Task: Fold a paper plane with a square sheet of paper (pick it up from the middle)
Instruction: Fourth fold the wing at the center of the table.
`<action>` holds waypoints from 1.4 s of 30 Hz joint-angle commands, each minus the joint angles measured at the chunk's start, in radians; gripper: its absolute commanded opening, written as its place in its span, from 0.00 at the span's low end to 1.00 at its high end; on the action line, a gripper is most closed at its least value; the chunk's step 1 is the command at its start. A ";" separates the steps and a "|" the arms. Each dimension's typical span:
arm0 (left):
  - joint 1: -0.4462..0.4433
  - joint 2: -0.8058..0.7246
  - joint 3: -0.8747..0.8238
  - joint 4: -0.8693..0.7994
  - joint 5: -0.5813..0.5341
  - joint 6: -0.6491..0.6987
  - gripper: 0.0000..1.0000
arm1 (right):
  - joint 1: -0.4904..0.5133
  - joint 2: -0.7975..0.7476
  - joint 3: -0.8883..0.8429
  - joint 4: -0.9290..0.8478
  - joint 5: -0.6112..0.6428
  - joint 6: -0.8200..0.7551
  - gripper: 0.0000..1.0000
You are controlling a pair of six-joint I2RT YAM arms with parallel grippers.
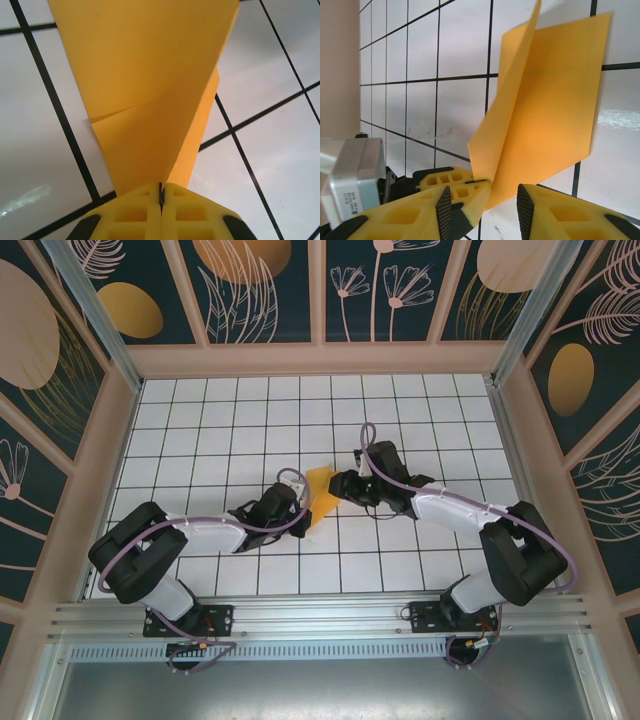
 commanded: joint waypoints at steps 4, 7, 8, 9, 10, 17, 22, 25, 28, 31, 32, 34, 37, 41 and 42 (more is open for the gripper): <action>0.036 -0.007 -0.071 0.166 0.136 -0.082 0.00 | -0.001 0.000 -0.011 0.000 -0.058 -0.043 0.35; 0.045 -0.002 -0.097 0.211 0.154 -0.108 0.00 | 0.007 0.038 0.004 0.014 -0.084 -0.047 0.27; 0.047 -0.001 -0.107 0.226 0.159 -0.117 0.00 | 0.011 0.052 0.009 0.024 -0.094 -0.047 0.25; 0.051 -0.001 -0.115 0.239 0.165 -0.125 0.00 | 0.014 0.064 0.015 0.031 -0.100 -0.046 0.23; 0.057 -0.001 -0.123 0.252 0.172 -0.132 0.00 | 0.017 0.079 0.021 0.043 -0.105 -0.043 0.22; 0.089 0.006 -0.154 0.297 0.207 -0.172 0.00 | 0.037 0.212 0.103 0.090 -0.161 -0.040 0.18; 0.105 0.020 -0.162 0.317 0.229 -0.189 0.00 | 0.045 0.286 0.151 0.120 -0.205 -0.036 0.17; 0.110 0.026 -0.163 0.322 0.236 -0.194 0.00 | 0.047 0.325 0.175 0.131 -0.221 -0.036 0.17; 0.116 0.030 -0.168 0.329 0.239 -0.202 0.00 | 0.048 0.364 0.202 0.140 -0.237 -0.032 0.17; 0.119 0.035 -0.171 0.330 0.237 -0.210 0.00 | 0.049 0.402 0.227 0.134 -0.234 -0.032 0.17; 0.119 0.036 -0.172 0.329 0.236 -0.209 0.00 | 0.049 0.414 0.232 0.132 -0.231 -0.032 0.17; 0.119 0.036 -0.173 0.320 0.230 -0.209 0.05 | 0.048 0.429 0.242 0.122 -0.213 -0.031 0.17; 0.118 0.031 -0.172 0.303 0.230 -0.199 0.12 | 0.047 0.442 0.249 0.113 -0.205 -0.032 0.17; 0.119 0.024 -0.172 0.279 0.228 -0.183 0.19 | 0.045 0.443 0.248 0.106 -0.199 -0.034 0.17; 0.119 0.020 -0.171 0.272 0.229 -0.180 0.21 | 0.045 0.443 0.248 0.103 -0.198 -0.033 0.17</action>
